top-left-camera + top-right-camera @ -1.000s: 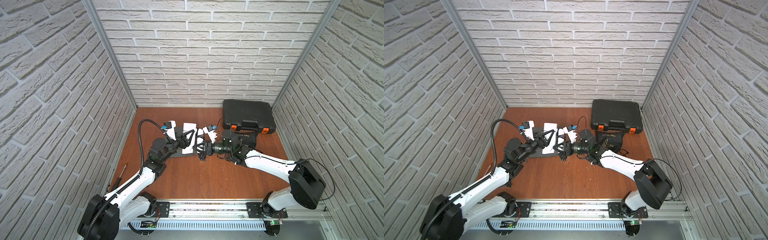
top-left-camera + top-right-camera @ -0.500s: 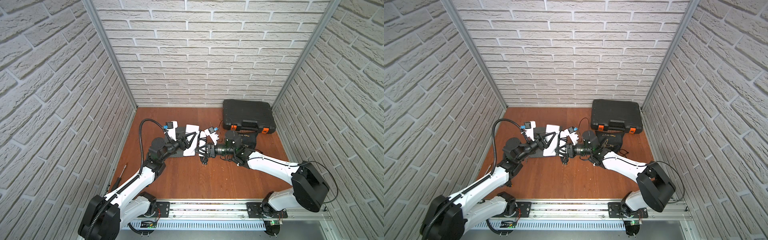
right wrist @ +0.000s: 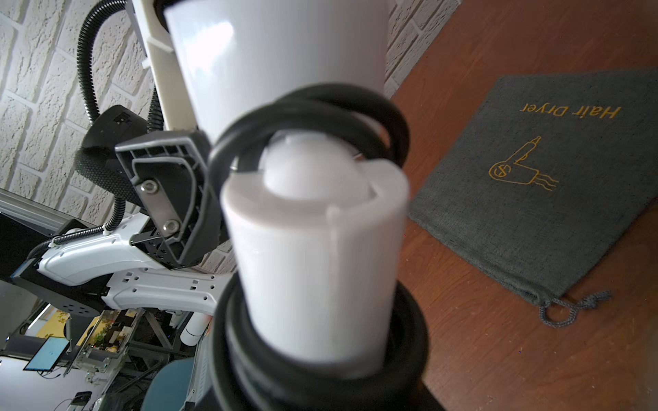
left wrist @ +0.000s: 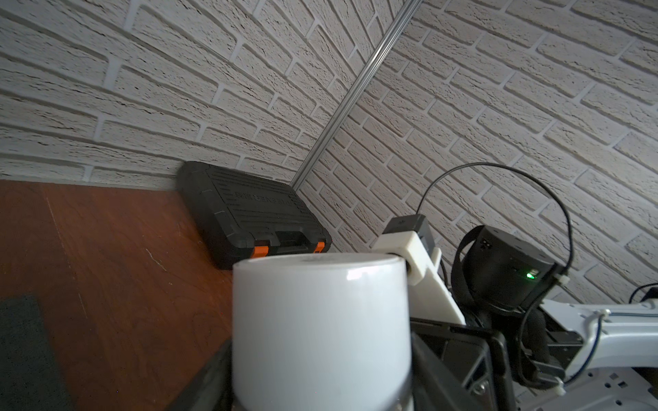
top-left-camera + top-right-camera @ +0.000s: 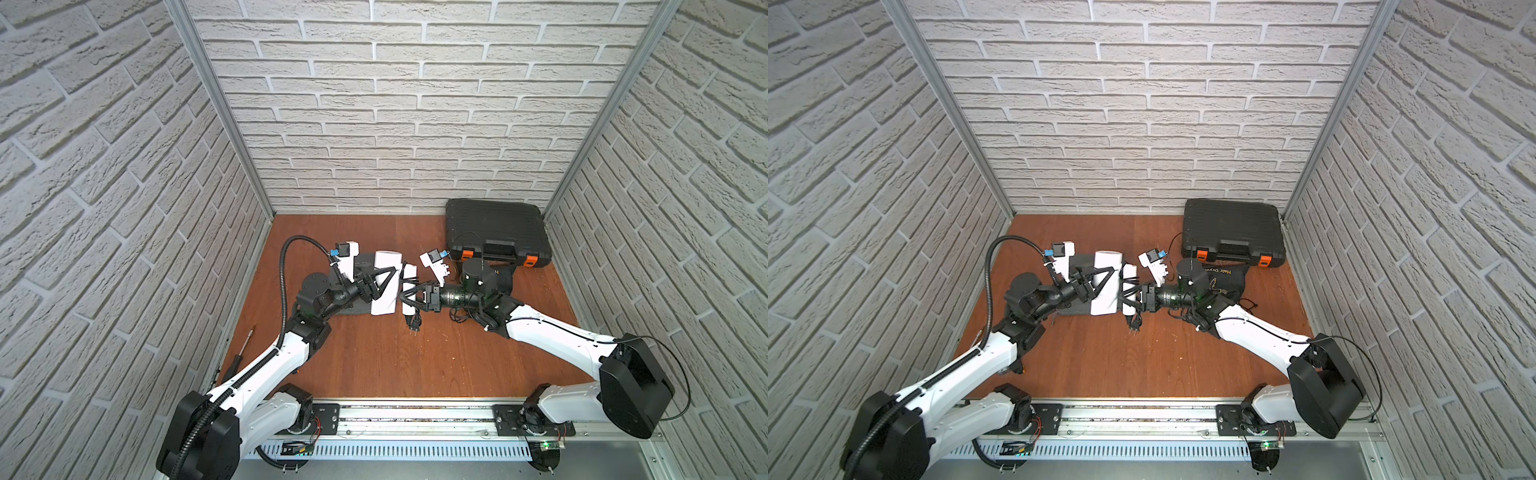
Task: Pack away hair dryers
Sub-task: Fold the hair dryer.
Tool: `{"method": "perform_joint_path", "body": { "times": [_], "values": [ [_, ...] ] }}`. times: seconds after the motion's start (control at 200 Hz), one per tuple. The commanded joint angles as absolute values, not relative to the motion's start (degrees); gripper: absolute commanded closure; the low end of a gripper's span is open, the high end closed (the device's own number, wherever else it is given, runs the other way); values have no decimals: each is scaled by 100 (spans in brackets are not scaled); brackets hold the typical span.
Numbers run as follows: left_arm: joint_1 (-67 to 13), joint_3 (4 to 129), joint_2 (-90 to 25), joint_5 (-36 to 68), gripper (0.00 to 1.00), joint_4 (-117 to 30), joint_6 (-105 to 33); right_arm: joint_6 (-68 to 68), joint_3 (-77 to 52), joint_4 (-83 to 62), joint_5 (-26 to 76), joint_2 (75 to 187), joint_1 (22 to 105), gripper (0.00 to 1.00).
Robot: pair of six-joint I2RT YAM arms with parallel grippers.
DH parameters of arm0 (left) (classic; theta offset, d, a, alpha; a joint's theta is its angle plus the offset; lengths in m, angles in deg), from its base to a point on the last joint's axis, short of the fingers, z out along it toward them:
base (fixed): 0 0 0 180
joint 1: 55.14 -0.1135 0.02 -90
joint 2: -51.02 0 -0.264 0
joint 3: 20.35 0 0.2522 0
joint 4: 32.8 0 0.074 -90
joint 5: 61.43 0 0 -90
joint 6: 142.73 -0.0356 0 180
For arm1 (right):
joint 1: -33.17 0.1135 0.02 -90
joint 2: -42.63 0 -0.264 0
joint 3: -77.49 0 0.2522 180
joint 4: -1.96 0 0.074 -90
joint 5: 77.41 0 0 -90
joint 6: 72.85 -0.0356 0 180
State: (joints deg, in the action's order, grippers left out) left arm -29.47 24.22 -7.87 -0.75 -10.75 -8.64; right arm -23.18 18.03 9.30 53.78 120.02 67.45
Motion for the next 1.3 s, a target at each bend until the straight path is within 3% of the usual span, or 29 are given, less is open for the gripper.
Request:
{"method": "perform_joint_path", "body": {
  "times": [0.0,0.19,0.405,0.495,0.58,0.62,0.695,0.995,1.15,1.21,1.295],
  "values": [
    [-2991,2619,-737,-232,100,-878,-984,-2333,1802,1277,5451,11770,6709,55],
    [-2975,2637,-884,-256,100,-617,-842,-2484,1810,1501,5546,11888,6701,65],
    [-2764,2702,-1339,-298,99,-280,-762,-3185,1855,2703,5662,12323,6709,74],
    [-2743,2758,-1406,-282,76,-380,-792,-3277,1846,2857,5660,12418,6709,85],
    [-2738,2775,-1251,-37,35,-815,-1009,-3155,1846,2481,5480,12358,6652,97],
    [-2745,2778,-1118,167,20,-1134,-1174,-3090,1862,2289,5399,12307,6603,97],
    [-2749,2780,-812,693,2,-1829,-1528,-3095,1929,2069,5291,12226,6456,97],
    [-2993,2883,-90,3009,2,-4130,-1900,-3547,2232,2062,5276,12221,5810,97],
    [-3454,3197,-613,3367,3,-5324,-1881,-3660,2367,1884,5257,12323,5652,97],
    [-3648,3445,-1073,3314,9,-5853,-1898,-3690,2413,1797,5260,12353,5590,97],
    [-3833,3663,-1761,3240,28,-6207,-1995,-3667,2430,1572,5249,12356,5525,97]
  ]
}}
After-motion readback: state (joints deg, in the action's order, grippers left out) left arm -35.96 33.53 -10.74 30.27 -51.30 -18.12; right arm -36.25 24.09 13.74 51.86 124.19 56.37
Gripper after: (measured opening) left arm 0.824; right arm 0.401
